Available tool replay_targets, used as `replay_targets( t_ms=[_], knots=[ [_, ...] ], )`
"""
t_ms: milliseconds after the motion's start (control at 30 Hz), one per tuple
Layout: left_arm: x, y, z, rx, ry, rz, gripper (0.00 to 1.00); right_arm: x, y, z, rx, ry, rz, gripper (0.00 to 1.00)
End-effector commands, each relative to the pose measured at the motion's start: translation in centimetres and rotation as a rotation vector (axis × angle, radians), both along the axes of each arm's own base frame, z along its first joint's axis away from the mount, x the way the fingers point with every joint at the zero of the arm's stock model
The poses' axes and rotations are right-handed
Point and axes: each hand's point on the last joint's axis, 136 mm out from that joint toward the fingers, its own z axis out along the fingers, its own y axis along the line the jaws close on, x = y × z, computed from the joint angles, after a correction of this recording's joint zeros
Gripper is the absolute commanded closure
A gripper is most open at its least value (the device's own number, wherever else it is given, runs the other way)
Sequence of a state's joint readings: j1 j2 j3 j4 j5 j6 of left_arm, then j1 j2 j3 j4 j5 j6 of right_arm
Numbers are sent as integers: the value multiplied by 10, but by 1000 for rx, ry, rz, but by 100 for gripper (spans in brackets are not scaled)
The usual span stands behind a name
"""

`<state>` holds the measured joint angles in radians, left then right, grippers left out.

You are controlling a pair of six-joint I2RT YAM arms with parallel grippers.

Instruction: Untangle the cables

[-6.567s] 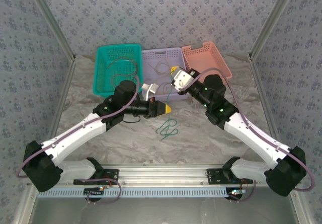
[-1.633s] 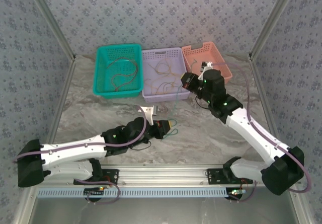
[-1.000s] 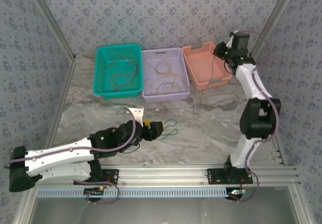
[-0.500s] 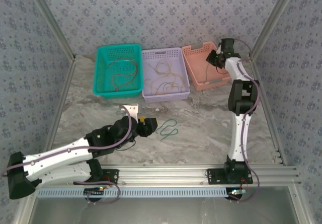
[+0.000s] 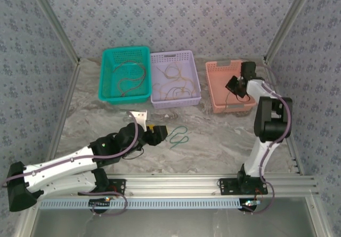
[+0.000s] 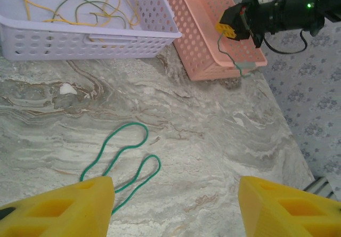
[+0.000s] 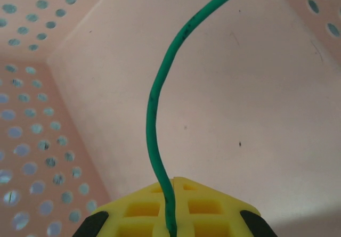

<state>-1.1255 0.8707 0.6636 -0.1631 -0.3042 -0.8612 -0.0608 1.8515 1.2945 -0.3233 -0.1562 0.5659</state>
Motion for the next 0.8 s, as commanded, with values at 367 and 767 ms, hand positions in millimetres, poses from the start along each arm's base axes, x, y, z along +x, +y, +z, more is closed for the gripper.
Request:
replay_targets(
  t_ms=[367,767],
  knots=[
    [2,-17,-14,134,88,-27,35,34,-2,51,-107,-86,166,100],
    [5,-22,-22,159,116,-29,35,44,-7,51,-167,-65,142,44]
  ],
)
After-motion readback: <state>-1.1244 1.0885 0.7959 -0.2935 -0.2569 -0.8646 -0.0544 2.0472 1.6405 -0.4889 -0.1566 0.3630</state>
